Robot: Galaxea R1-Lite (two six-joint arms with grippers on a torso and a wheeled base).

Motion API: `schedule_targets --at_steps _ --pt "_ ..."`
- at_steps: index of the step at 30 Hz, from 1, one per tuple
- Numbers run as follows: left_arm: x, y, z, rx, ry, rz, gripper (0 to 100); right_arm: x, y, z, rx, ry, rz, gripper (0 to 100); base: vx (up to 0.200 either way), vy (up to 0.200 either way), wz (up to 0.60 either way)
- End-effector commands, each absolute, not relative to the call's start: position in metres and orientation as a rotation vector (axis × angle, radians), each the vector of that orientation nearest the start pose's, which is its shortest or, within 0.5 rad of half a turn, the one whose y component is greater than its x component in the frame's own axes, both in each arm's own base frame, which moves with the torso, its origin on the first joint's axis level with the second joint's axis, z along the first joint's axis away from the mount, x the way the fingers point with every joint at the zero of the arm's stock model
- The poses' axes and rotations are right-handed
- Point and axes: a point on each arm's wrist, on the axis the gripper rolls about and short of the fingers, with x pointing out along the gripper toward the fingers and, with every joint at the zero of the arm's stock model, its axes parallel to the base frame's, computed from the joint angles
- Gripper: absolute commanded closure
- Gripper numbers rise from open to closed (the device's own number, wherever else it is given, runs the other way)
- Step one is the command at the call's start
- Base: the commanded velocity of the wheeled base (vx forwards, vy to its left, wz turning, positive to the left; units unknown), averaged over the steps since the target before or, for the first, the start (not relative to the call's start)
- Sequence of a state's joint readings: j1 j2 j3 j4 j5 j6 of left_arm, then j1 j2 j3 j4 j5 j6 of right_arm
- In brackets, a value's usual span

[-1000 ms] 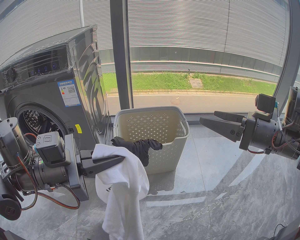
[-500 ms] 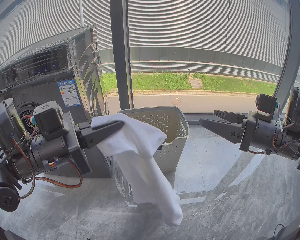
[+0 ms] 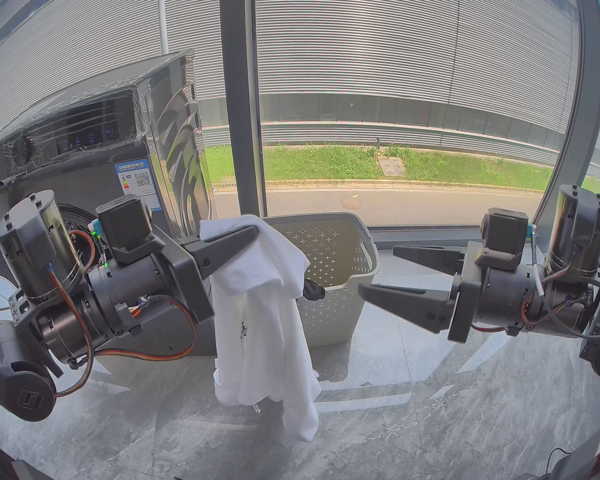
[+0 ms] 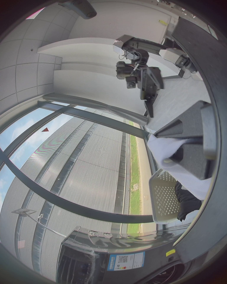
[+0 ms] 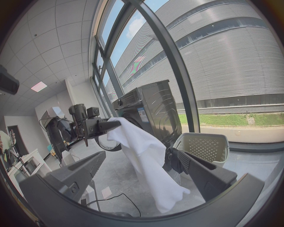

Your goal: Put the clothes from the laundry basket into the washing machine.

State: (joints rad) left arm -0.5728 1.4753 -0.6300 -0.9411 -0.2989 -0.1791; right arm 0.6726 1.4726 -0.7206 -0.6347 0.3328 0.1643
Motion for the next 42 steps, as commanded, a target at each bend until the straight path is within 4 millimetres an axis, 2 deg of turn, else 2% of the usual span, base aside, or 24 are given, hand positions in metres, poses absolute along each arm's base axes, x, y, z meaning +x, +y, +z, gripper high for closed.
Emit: schedule_targets --at_steps 1,6,14,20,26,31,37,38,42 --pt "0.206 -0.157 0.229 -0.207 -0.001 -0.922 100 0.194 0.183 0.206 0.092 0.263 1.041 0 0.000 0.000 0.00" --pt "0.211 -0.163 0.227 -0.213 0.006 -0.917 100 0.197 0.194 0.194 0.074 0.305 1.055 0 0.000 0.000 0.00" --pt "0.211 -0.175 0.219 -0.210 0.037 -0.946 100 0.208 0.207 0.203 0.080 0.268 1.064 0 0.000 0.000 0.00" --pt "0.208 -0.191 0.222 -0.215 0.033 -0.998 100 0.206 0.219 0.203 0.075 0.265 1.098 0 0.000 0.000 0.00" --pt "0.208 -0.198 0.225 -0.239 0.034 -1.016 100 0.209 0.223 0.205 0.077 0.254 1.095 0 0.000 0.000 0.00" --pt "0.201 -0.205 0.226 -0.247 0.037 -1.039 100 0.214 0.226 0.206 0.088 0.232 1.060 0 0.000 0.000 0.00" --pt "0.201 -0.204 0.226 -0.246 0.039 -1.039 100 0.214 0.226 0.206 0.082 0.210 1.058 0 0.000 0.000 0.00" --pt "0.201 -0.204 0.226 -0.248 0.040 -1.039 100 0.214 0.226 0.206 0.081 0.209 1.058 100 0.000 0.000 0.00" --pt "0.200 -0.204 0.226 -0.247 0.036 -1.040 100 0.214 0.226 0.207 0.073 0.201 1.056 100 0.000 0.000 0.00"
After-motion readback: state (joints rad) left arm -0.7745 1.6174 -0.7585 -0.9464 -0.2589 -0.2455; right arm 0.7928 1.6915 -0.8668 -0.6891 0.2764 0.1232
